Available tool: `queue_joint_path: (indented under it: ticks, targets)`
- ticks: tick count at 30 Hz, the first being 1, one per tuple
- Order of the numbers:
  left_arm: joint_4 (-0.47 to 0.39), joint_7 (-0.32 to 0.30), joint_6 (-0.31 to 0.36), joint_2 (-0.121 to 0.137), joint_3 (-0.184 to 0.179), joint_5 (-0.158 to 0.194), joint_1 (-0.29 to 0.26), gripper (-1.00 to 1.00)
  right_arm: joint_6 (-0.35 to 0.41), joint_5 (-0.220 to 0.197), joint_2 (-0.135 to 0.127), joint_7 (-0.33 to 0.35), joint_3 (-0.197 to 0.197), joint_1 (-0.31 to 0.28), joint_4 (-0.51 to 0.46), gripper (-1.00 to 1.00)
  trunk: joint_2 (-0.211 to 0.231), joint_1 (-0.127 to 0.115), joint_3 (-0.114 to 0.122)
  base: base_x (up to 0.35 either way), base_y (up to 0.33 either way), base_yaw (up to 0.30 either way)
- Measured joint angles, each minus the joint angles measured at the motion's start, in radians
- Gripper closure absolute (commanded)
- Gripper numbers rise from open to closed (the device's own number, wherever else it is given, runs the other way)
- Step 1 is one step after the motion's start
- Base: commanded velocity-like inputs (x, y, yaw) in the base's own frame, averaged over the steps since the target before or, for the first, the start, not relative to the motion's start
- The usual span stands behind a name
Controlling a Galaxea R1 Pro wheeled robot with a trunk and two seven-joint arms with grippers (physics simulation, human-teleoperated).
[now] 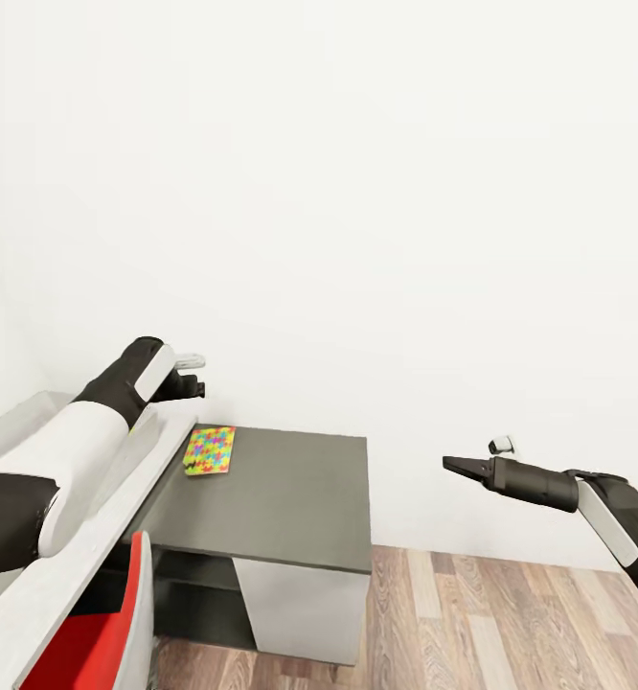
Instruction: Put all the toys in the child's room - the three board games (two on the bed and one on the table), the two jigsaw puzzles on the table, and the tennis ball on the table - inside the toy box on the table in the child's room.
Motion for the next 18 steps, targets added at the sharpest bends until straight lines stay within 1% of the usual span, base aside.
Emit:
queue_joint_path:
  ticks: [3, 8, 10, 14, 15, 17, 18]
  targets:
    - [0.000, 0.000, 0.000, 0.000, 0.000, 0.000, 0.000, -1.00, 0.003, 0.000, 0.000, 0.001, 0.000, 0.000, -0.001, -1.00, 0.000, 0.000, 0.000, 0.032, 0.003, 0.087]
    - [0.000, 0.000, -0.001, -0.001, 0.000, 0.000, 0.000, -1.00, 0.014, -0.003, -0.001, 0.002, 0.000, 0.001, -0.009, -1.00, 0.000, 0.000, 0.000, 0.008, 0.001, 0.022]
    - [0.000, 0.000, -0.001, -0.001, 0.000, 0.000, 0.000, -1.00, 0.032, -0.008, 0.000, 0.003, 0.001, 0.001, -0.013, -1.00, 0.000, 0.000, 0.000, 0.002, 0.000, 0.006]
    - [0.000, 0.000, -0.002, -0.003, 0.000, 0.000, 0.000, -1.00, 0.180, -0.019, 0.006, 0.003, 0.002, 0.002, -0.051, -1.00, 0.000, 0.000, 0.000, 0.001, 0.000, 0.002]
    - [0.000, 0.000, -0.002, -0.003, 0.000, 0.000, 0.000, -1.00, 0.196, -0.023, 0.010, 0.003, 0.002, 0.002, -0.061, -1.00, 0.000, 0.000, 0.000, 0.000, 0.000, 0.000]
    - [0.000, 0.000, -0.002, -0.004, 0.000, 0.000, 0.000, -1.00, 0.236, -0.045, 0.041, 0.001, 0.000, 0.019, -0.117, -1.00, 0.000, 0.000, 0.000, 0.000, 0.000, 0.000]
    - [0.000, 0.000, -0.002, -0.004, 0.000, 0.000, 0.000, -1.00, 0.242, -0.054, 0.051, 0.001, 0.000, 0.028, -0.138, -1.00, 0.000, 0.000, 0.000, 0.000, 0.000, 0.000]
